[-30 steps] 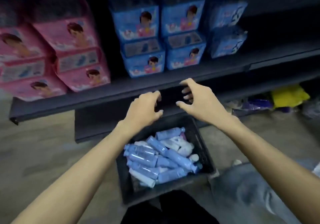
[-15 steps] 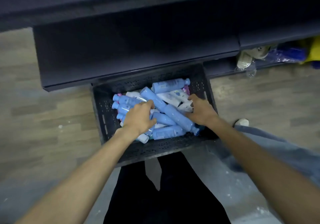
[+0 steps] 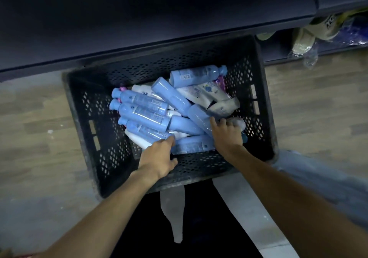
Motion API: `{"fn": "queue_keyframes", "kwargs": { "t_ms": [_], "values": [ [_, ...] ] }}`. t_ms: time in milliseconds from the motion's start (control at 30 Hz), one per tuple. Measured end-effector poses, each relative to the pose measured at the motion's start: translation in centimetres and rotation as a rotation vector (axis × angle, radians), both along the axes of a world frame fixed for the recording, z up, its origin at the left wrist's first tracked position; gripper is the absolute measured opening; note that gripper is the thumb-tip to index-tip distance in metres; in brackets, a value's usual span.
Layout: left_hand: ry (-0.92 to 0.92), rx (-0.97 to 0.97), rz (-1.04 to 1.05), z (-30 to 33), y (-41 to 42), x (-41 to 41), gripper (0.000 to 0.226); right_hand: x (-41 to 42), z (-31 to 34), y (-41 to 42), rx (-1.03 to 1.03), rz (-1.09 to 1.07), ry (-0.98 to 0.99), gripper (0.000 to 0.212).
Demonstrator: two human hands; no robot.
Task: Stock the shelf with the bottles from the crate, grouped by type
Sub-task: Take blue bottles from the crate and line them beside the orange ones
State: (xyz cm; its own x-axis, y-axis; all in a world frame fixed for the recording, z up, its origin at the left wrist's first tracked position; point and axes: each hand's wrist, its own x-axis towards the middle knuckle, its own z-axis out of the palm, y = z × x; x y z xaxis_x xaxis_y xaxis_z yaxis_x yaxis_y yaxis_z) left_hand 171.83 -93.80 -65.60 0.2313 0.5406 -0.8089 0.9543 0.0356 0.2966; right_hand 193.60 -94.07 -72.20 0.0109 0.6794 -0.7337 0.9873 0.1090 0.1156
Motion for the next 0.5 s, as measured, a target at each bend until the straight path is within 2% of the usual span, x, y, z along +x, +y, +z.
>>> {"fn": "queue_keyframes", "kwargs": {
  "t_ms": [167,300,500],
  "values": [
    [0.021,0.008,0.008,1.2,-0.4,-0.5,0.040,-0.9,2.1,2.0,0.005,-0.096,-0.019,0.079],
    [0.015,0.073,0.001,4.1,1.0,-0.5,0.054,-1.0,7.8,4.3,-0.078,-0.275,0.201,0.091],
    [-0.052,0.336,-0.069,10.9,5.5,-1.4,0.077,-2.0,21.1,6.9,-0.033,-0.169,0.387,0.070]
  ]
}}
